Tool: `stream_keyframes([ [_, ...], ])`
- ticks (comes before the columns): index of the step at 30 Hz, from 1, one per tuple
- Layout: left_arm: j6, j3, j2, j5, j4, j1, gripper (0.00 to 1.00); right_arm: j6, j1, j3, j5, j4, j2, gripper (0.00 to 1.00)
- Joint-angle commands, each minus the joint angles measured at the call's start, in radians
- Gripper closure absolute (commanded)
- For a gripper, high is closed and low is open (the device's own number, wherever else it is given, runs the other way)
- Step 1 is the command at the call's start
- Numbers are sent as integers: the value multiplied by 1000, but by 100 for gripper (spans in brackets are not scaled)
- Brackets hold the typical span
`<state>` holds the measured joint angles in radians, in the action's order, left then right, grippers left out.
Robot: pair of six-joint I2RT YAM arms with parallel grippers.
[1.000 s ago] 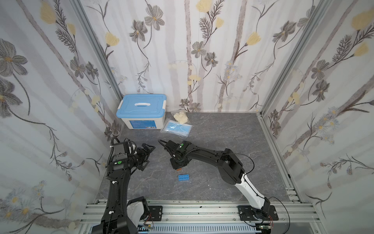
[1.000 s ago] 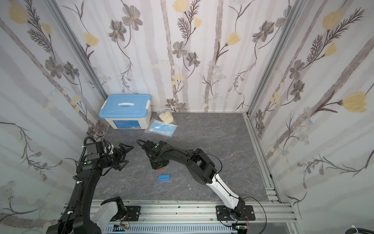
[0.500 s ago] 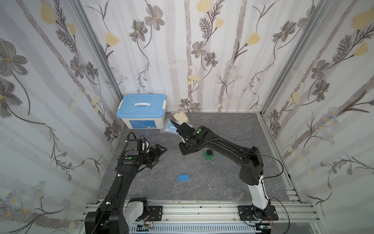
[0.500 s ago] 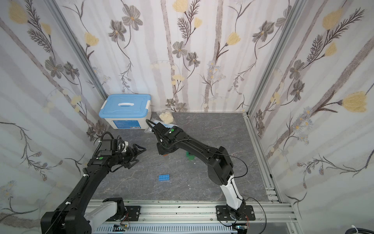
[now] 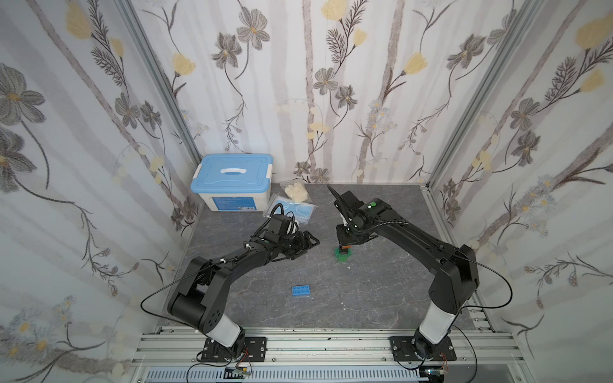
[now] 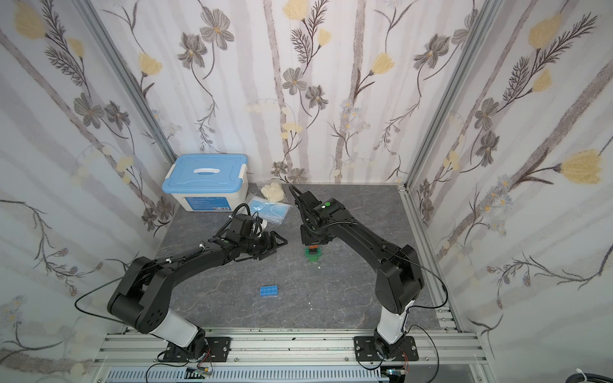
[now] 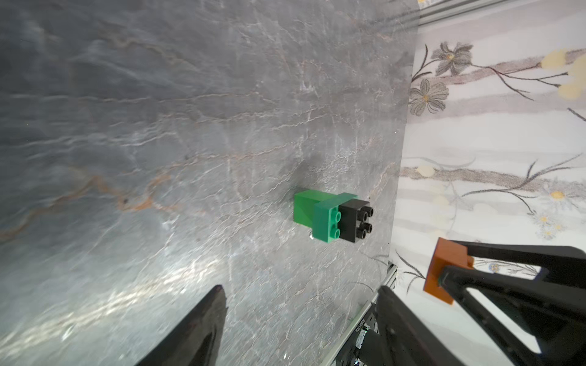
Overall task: Assemble the letter f with lego
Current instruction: Assemble the lego brick with the lego brick.
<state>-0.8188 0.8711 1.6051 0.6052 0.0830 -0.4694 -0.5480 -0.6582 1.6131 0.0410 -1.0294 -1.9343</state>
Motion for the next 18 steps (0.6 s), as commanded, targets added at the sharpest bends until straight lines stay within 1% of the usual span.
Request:
stream_keyframes([
  [1, -19, 33, 69, 74, 194, -20, 27, 9, 11, -16, 11, 23, -2, 63],
  [6, -18, 83, 179, 111, 245, -68, 35, 4, 20, -13, -6, 32, -38, 64],
  [9, -39, 84, 232, 131, 302, -89, 40, 4, 21, 1, -10, 29, -64, 64],
  [11, -51, 90, 258, 135, 311, -98, 45, 5, 24, 14, -12, 26, -80, 64],
  [15, -63, 77, 266, 140, 347, -107, 48, 11, 31, 35, -18, 21, -113, 64],
  [18, -65, 80, 273, 139, 353, -110, 49, 14, 35, 45, -15, 17, -129, 64],
])
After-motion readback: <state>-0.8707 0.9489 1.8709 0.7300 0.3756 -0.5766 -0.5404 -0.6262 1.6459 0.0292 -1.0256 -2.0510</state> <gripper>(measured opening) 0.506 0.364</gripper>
